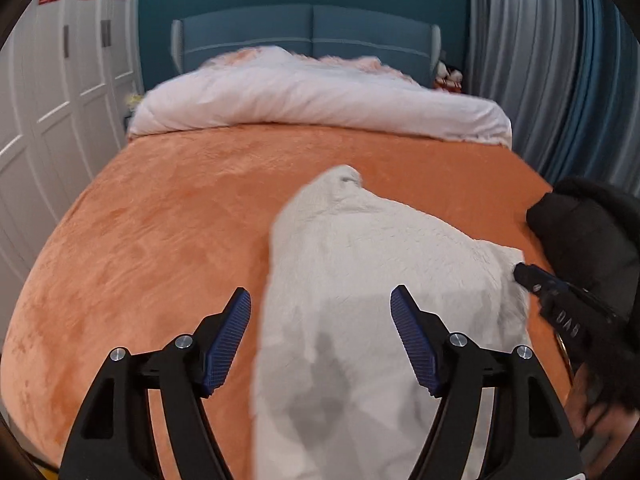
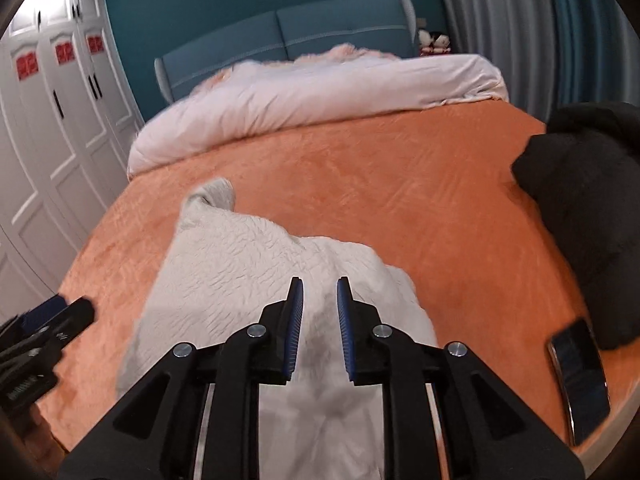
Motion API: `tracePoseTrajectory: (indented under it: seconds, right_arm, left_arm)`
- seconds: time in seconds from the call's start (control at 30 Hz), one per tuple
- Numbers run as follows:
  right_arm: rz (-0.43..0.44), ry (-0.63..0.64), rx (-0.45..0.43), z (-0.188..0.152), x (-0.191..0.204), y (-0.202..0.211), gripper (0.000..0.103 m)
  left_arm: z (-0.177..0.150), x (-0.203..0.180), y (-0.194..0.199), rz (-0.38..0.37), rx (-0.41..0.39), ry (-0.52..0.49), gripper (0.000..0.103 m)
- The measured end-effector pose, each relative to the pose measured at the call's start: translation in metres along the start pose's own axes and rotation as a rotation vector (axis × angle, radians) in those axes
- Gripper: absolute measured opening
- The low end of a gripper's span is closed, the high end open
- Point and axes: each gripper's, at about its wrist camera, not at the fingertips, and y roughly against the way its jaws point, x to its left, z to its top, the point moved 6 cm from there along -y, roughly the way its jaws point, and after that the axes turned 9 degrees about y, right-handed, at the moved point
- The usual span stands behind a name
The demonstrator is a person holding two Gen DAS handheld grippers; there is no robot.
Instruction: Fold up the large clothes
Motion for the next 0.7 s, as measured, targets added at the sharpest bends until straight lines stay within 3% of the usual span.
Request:
tracePoseTrajectory:
  seconds: [0.2, 0.7]
  right_arm:
    - [-0.039, -0.022, 0.057, -0.028, -0.014, -0.047, 0.011]
    - [0.002, -0.074, 0.041, -0.059, -0.021, -0.092, 0.010]
  left_arm:
    - [-0.017, -0.008, -0.071, 0.072, 0.091, 0.010, 0.073]
    - [-0.037, -0.011, -0.105, 0.104, 0.044, 0.018, 0.085]
